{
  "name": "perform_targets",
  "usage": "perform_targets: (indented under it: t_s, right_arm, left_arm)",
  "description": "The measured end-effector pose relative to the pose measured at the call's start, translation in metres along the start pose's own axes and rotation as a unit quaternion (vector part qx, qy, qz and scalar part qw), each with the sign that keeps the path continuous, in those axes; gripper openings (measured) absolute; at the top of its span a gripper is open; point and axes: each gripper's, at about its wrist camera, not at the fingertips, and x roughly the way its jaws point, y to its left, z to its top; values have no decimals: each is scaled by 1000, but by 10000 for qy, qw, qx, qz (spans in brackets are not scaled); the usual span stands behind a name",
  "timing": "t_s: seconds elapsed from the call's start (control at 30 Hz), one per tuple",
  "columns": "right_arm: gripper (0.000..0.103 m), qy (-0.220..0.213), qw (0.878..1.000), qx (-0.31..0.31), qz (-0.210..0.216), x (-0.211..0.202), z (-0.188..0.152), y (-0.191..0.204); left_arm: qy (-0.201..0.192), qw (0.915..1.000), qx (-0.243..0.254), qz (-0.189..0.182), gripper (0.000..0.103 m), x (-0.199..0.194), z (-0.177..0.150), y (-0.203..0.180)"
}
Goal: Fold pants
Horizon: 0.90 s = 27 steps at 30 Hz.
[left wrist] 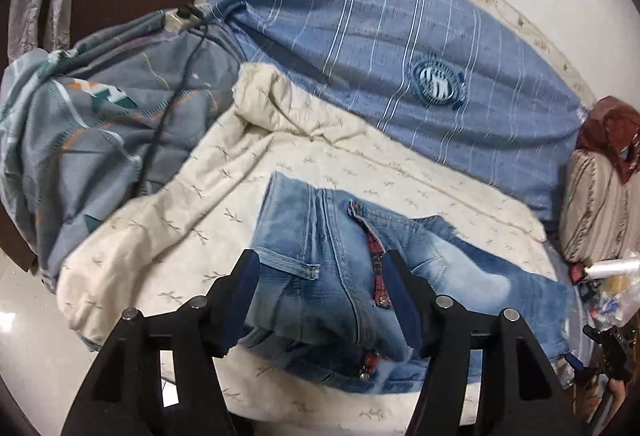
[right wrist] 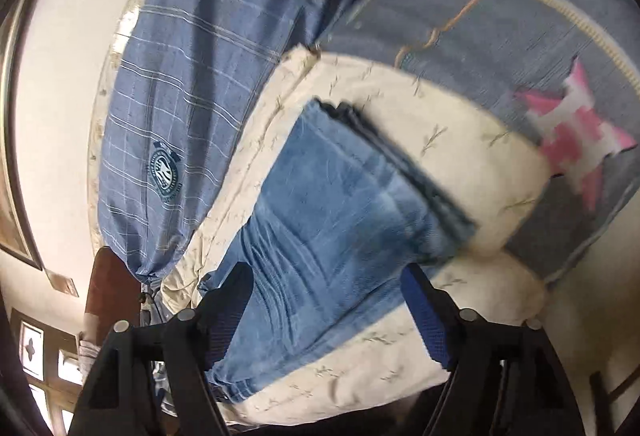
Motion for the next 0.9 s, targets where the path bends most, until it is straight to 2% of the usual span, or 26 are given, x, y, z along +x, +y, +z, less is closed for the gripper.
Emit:
perform_targets:
  t_s: [0.1, 0.2, 0.27, 0.33, 0.4, 0.5, 0.57, 0.6, 0.7, 0.73, 0.77, 0.8, 0.83, 0.9]
  right_arm:
    - [73, 176, 9993, 297, -144, 19, -2, -4]
    - [56, 36, 9981, 572, -232, 24, -2, -11]
    - [23, 5, 9977, 516, -434, 28, 2, -9]
    - [6, -147, 9963, 201, -818, 25, 4, 0]
    - [6, -429, 9891, -632, -1258, 15, 1, 28]
    - [6, -479, 9748, -1235, -1793, 16, -4, 42]
    - [8, -7, 9730, -1109, -2026, 36, -4, 24]
    - [9, 182, 9765, -908, -1948, 41, -6, 10]
    - [17, -36, 9831, -720, -1681, 28, -8, 4]
    - [27, -68, 9837, -712, -1650, 23, -8, 4]
    - [50, -108, 9832, -729, -1672, 17, -8, 4]
    - [63, -155, 9820, -761, -1720, 9, -9, 6]
    - [69, -247, 9821, -787, -1694, 0, -11, 8]
    - [69, -450, 9827, -874, -1566, -17, -15, 15]
  left_arm:
    - [356, 9992, 2, 175, 66, 32, -9, -1]
    - [790, 9958, 31, 455, 66, 61, -21, 6]
    - [955, 9938, -17, 575, 66, 71, -28, 13]
    - [1008, 9923, 56, 720, 69, 75, -32, 15]
    - [1065, 9898, 66, 946, 69, 75, -34, 21]
    - [1287, 9885, -184, 773, 70, 77, -37, 34]
    - [1283, 9886, -304, 726, 70, 69, -36, 38]
    - [1239, 9893, -340, 687, 69, 64, -35, 38]
    - [969, 9925, -602, 434, 69, 35, -28, 42]
    - [933, 9925, -751, 253, 69, 29, -26, 45]
    - [907, 9916, -915, 97, 69, 23, -24, 49]
    - [861, 9904, -1078, -9, 70, 16, -23, 53]
    - [797, 9892, -1225, -105, 70, 10, -22, 57]
    - [772, 9851, -1515, -250, 70, 4, -22, 63]
